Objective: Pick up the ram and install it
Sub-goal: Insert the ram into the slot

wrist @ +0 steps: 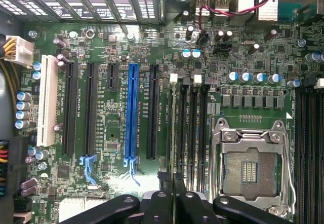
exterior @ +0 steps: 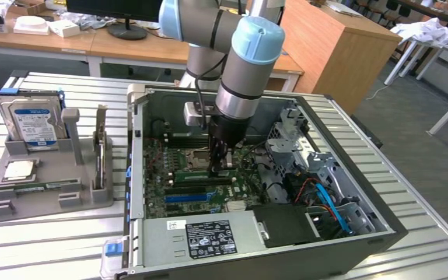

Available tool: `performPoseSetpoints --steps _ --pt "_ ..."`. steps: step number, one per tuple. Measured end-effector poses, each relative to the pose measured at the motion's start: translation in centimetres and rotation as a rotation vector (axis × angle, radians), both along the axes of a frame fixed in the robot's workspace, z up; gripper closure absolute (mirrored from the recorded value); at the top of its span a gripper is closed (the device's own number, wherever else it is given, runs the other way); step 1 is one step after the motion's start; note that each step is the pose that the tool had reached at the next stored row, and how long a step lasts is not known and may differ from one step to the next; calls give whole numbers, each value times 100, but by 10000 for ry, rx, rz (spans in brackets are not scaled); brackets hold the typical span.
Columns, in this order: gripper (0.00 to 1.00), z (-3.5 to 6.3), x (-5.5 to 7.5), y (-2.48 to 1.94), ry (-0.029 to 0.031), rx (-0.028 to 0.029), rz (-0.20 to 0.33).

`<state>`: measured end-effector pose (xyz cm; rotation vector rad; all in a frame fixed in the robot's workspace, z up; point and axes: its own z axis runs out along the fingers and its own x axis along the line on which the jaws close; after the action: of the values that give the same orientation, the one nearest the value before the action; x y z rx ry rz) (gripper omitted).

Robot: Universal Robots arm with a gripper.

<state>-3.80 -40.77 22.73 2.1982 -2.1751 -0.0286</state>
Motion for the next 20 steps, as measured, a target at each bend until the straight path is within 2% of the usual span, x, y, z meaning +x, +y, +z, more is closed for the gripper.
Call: performPoseSetpoints --steps 20 --pt "87 -31 0 -13 1 0 -34"
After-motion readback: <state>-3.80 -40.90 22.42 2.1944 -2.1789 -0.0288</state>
